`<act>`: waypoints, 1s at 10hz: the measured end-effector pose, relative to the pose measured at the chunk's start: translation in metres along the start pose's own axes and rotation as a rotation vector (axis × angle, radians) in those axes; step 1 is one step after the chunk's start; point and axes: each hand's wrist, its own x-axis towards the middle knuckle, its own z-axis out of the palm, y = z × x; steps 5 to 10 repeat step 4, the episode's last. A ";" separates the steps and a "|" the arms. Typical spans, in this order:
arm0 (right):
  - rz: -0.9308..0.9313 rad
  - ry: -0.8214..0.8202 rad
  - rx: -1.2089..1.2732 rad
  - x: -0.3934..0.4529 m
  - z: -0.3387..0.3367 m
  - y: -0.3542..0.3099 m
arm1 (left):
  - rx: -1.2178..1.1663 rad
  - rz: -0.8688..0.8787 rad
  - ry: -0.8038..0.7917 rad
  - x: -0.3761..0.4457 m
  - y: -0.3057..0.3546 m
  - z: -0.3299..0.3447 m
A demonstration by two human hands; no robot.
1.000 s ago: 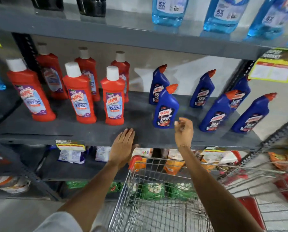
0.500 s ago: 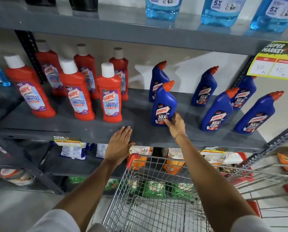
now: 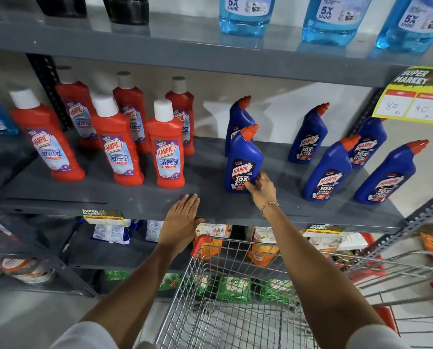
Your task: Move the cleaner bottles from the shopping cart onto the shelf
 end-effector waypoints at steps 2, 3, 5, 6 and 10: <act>0.012 -0.023 0.029 -0.008 -0.002 -0.001 | 0.001 -0.004 -0.022 -0.001 -0.001 0.001; 0.031 0.010 0.027 -0.013 -0.006 0.003 | -0.027 -0.016 -0.022 -0.002 0.000 0.001; 0.037 0.080 -0.063 -0.020 -0.014 0.015 | -0.012 -0.026 -0.018 0.000 0.001 0.003; 0.037 0.080 -0.063 -0.020 -0.014 0.015 | -0.012 -0.026 -0.018 0.000 0.001 0.003; 0.037 0.080 -0.063 -0.020 -0.014 0.015 | -0.012 -0.026 -0.018 0.000 0.001 0.003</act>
